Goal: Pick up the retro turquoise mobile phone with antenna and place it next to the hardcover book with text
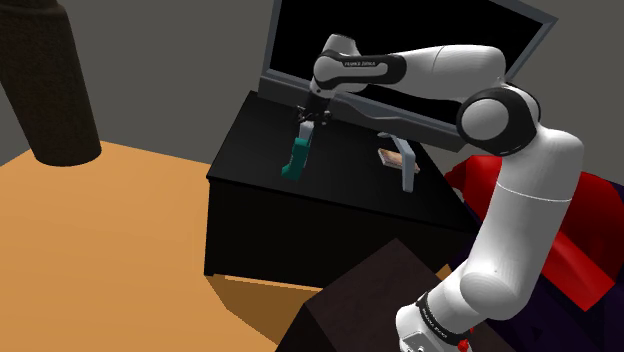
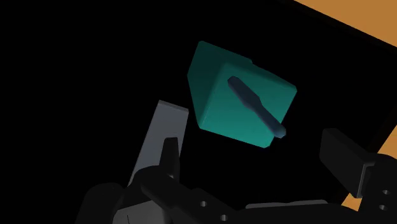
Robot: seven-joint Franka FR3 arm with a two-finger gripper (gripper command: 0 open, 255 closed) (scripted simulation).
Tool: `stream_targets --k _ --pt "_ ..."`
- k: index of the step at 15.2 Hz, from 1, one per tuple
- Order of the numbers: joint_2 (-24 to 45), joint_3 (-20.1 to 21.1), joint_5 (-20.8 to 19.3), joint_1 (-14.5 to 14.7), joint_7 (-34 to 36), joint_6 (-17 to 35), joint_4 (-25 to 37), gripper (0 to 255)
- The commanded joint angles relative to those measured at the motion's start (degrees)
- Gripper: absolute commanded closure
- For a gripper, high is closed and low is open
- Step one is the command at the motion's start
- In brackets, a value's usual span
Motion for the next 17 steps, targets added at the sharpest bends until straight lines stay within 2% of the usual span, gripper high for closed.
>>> stream_targets --k 1,5,12,13,17 --pt "0.6 0.0 0.0 0.1 0.0 1.2 -0.6 0" --pt "1.6 0.1 0.1 0.1 0.0 3.5 -1.9 0" --pt "1.6 0.1 0.1 0.1 0.0 3.5 -1.9 0" --pt "1.6 0.1 0.1 0.1 0.0 3.5 -1.9 255" --pt "1.6 0.1 0.1 0.1 0.0 3.5 -1.9 255"
